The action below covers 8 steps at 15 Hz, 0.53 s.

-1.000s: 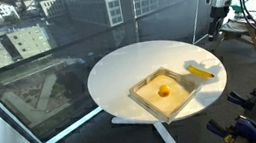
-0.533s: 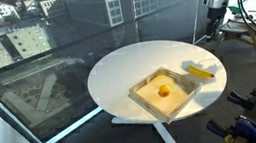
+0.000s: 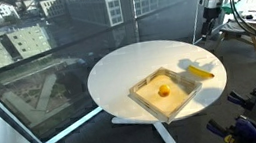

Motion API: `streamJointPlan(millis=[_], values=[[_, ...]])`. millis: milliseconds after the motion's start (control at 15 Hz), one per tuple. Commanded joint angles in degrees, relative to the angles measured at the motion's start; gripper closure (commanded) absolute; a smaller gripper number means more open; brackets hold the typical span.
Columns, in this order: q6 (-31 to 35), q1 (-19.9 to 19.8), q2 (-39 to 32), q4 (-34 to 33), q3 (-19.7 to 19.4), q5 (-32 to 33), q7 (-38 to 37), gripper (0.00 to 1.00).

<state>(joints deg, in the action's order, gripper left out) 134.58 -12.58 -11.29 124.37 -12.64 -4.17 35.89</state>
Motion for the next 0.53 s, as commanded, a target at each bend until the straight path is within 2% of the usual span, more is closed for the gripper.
streamJointPlan(millis=[0,467], values=[[-1.3,-1.7,-3.3,-4.9,1.7,-0.8,-1.3,0.0],[-1.8,-2.0,-6.3,-6.8,2.8,0.0,-6.7,0.0]])
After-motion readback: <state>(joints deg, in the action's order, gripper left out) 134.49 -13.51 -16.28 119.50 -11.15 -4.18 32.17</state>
